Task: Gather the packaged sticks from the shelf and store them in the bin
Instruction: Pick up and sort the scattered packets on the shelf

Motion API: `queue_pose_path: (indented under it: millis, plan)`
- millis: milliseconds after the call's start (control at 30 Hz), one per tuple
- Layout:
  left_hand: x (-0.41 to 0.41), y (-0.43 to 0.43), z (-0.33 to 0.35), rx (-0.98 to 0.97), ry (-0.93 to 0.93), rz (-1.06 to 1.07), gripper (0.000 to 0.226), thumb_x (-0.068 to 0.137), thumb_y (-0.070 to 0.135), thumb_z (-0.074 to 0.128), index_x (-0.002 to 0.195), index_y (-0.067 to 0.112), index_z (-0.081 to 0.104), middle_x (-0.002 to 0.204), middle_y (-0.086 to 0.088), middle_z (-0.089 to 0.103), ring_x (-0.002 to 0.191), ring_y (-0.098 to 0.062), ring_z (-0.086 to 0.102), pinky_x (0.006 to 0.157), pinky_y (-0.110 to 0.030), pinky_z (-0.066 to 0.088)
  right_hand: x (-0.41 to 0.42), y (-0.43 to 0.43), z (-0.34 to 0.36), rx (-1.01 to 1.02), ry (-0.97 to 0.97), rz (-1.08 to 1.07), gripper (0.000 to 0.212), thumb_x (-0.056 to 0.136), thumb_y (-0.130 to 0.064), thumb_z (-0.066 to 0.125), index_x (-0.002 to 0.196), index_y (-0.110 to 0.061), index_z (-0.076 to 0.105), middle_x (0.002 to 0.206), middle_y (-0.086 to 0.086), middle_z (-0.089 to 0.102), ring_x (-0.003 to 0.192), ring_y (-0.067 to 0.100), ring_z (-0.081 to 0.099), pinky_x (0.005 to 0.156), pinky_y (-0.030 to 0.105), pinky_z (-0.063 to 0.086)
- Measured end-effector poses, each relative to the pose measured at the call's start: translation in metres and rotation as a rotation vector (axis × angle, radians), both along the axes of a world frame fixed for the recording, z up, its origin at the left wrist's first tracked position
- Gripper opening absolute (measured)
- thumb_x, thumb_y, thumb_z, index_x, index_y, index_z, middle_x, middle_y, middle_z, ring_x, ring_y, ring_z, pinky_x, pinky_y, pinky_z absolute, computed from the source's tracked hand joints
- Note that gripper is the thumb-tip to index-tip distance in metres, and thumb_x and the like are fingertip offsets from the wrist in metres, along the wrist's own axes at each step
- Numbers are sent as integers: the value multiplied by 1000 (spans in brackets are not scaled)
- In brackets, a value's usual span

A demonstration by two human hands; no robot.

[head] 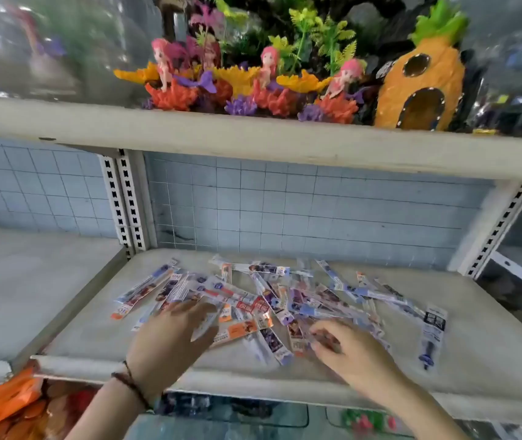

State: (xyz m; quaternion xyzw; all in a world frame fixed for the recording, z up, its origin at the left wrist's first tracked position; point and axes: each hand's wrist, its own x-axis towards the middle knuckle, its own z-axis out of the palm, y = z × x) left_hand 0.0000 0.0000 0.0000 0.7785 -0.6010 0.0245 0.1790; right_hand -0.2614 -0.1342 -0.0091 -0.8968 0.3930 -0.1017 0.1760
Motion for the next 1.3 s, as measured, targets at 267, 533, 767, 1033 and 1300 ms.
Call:
queue_pose_path:
  millis: [267,533,767,1033,1300]
  plan:
    - [9,-84,-27,92,-87,-43,55,90,61,32,139,37,42,147,12,44,135,-10,38,114,-35,28,68,-72,1,-58,6,115,39,92,-42,53,129,-27,53,131,-13,54,110,12,59,93,23,46]
    - [42,-128,-33,356,-147,-245,86,71,79,21,146,38,30,150,10,39,142,-14,27,115,-39,12,103,-93,-12,-48,144,263,58,83,-59,56,133,-33,50,137,-7,47,128,14,38,108,36,31]
    - [52,-144,-26,358,-42,-318,44,81,52,63,122,36,59,126,14,57,122,-9,39,105,-29,19,89,-105,-8,-28,213,207,66,79,-62,59,136,-31,48,145,-8,39,134,14,32,112,37,26]
    - [55,-153,-12,326,101,-327,36,84,36,69,115,19,61,115,3,64,100,-13,60,82,-18,45,83,-110,-1,133,77,179,55,85,-57,54,133,-31,49,135,-16,47,124,5,43,107,31,36]
    - [51,-156,6,133,216,-311,37,84,37,68,116,18,60,104,4,69,82,-10,64,63,-7,44,113,-110,17,229,-361,66,33,92,-39,53,99,-11,68,95,5,69,88,22,64,82,35,51]
